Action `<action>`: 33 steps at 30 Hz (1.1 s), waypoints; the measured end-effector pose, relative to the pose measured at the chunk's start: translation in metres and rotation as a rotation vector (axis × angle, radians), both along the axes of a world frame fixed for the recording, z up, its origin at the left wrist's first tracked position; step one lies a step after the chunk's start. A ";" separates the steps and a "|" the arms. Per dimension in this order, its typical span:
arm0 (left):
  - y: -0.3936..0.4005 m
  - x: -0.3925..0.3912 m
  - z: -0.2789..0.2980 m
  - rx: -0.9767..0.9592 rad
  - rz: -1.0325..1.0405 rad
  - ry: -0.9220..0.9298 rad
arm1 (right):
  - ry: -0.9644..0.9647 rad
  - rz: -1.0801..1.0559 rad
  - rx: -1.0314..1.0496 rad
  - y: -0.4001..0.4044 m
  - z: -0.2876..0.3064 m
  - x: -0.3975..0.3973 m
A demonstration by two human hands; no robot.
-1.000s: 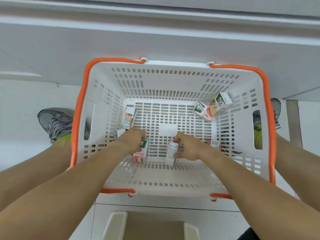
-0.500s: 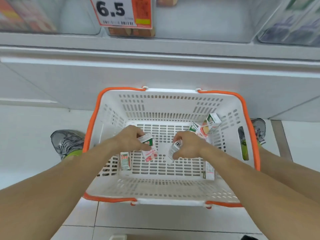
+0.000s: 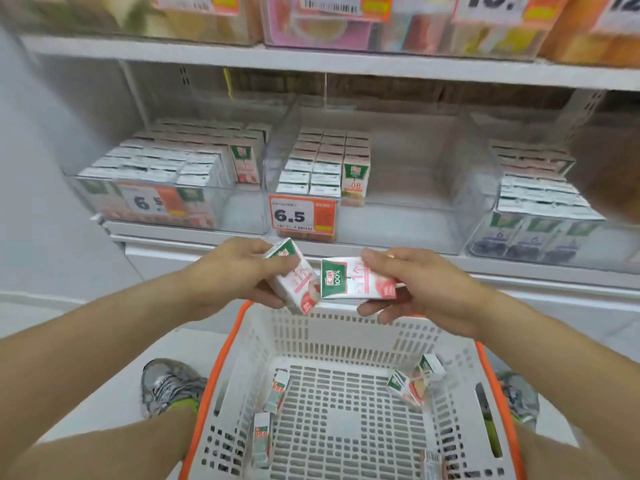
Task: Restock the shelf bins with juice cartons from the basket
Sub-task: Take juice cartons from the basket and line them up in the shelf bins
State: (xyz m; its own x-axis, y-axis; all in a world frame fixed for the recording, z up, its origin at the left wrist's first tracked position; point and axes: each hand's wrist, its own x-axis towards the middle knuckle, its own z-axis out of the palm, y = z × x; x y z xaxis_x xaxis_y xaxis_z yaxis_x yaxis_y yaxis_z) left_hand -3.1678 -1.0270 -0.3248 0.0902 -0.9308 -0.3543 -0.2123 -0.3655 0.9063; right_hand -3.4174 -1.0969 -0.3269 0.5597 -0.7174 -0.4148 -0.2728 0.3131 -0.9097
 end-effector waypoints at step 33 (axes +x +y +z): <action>-0.022 -0.015 0.003 -0.072 0.104 0.225 | -0.178 -0.076 -0.171 -0.005 -0.004 0.038</action>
State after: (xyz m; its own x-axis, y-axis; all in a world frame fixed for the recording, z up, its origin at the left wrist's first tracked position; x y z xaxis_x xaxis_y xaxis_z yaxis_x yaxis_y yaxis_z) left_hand -3.1825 -1.0495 -0.3215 0.1135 -0.9440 -0.3098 0.0330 -0.3081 0.9508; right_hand -3.3792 -1.1018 -0.3311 0.5544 -0.8117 -0.1836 -0.0853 0.1640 -0.9828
